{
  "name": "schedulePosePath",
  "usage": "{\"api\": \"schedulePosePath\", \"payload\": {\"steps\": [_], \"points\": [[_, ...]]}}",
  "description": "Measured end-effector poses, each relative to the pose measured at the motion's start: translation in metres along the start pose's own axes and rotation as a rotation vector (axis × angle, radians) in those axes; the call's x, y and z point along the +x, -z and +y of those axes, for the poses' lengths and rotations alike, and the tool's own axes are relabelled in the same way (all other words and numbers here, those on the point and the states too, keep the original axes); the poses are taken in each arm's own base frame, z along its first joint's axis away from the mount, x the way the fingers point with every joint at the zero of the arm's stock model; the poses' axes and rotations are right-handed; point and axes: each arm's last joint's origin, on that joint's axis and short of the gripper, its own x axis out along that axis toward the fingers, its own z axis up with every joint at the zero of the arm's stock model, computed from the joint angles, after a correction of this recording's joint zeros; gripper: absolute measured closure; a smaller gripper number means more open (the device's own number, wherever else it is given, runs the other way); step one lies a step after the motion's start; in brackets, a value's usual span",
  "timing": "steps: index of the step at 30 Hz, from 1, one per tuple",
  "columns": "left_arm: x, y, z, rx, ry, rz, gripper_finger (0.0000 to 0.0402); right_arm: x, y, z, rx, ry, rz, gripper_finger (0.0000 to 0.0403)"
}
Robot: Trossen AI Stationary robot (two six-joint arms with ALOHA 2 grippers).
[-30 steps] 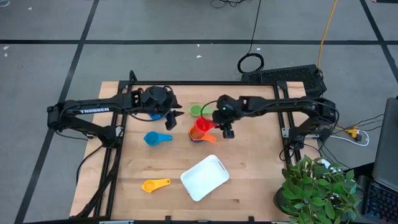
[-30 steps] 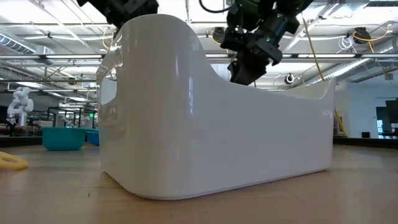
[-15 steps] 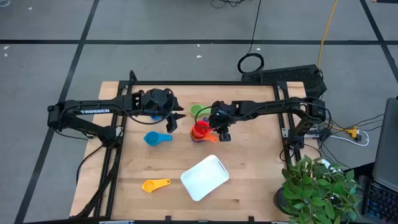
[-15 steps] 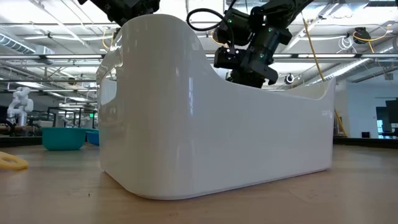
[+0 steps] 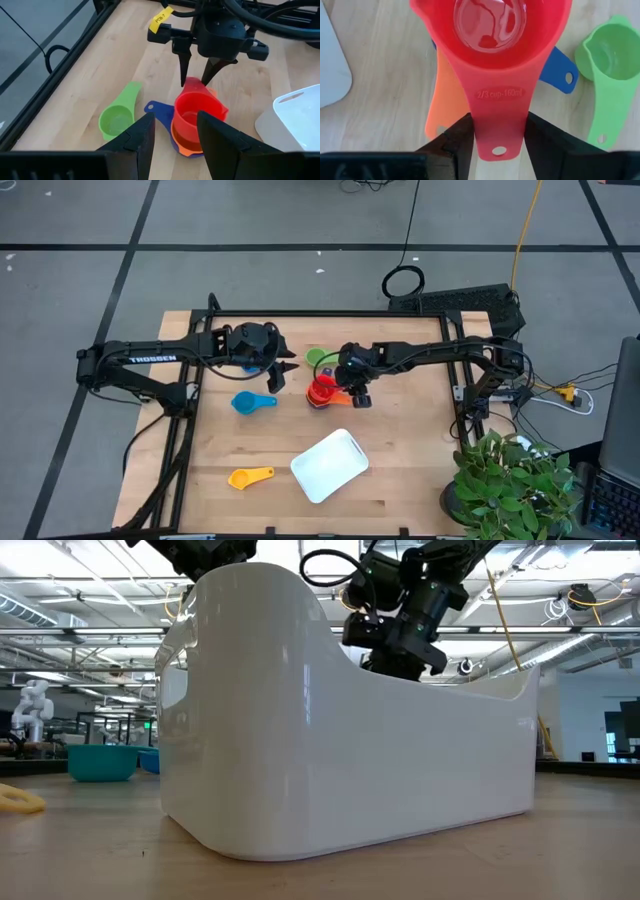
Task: Nest measuring cups in basket
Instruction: Stack the red measuring cup on top of the orange measuring cup, then stack the light blue measuring cup on top of the red measuring cup
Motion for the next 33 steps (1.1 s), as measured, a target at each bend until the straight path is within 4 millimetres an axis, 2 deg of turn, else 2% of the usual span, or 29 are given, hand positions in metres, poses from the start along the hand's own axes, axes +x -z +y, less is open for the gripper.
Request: {"api": "schedulePosePath", "payload": {"steps": [17, 20, 24, 29, 33], "points": [[0.000, 0.001, 0.000, -0.007, 0.001, 0.010, 0.0252, 0.000, 0.000, 0.000, -0.011, -0.005, -0.003, 0.0237], [0.000, 0.001, 0.000, -0.016, 0.003, 0.015, 0.0252, 0.000, 0.001, 0.001, -0.010, -0.033, 0.000, 0.0220], [0.000, 0.002, 0.000, -0.018, 0.011, 0.018, 0.0252, -0.003, 0.001, 0.002, -0.002, -0.032, 0.002, 0.0177], [0.000, 0.008, -0.001, -0.038, 0.008, 0.080, 0.0252, -0.020, 0.001, 0.001, 0.009, -0.017, -0.019, 0.0126], [-0.008, 0.027, 0.001, -0.118, -0.021, 0.280, 0.0252, -0.046, 0.002, -0.001, 0.025, 0.006, -0.058, 0.0109]]}}
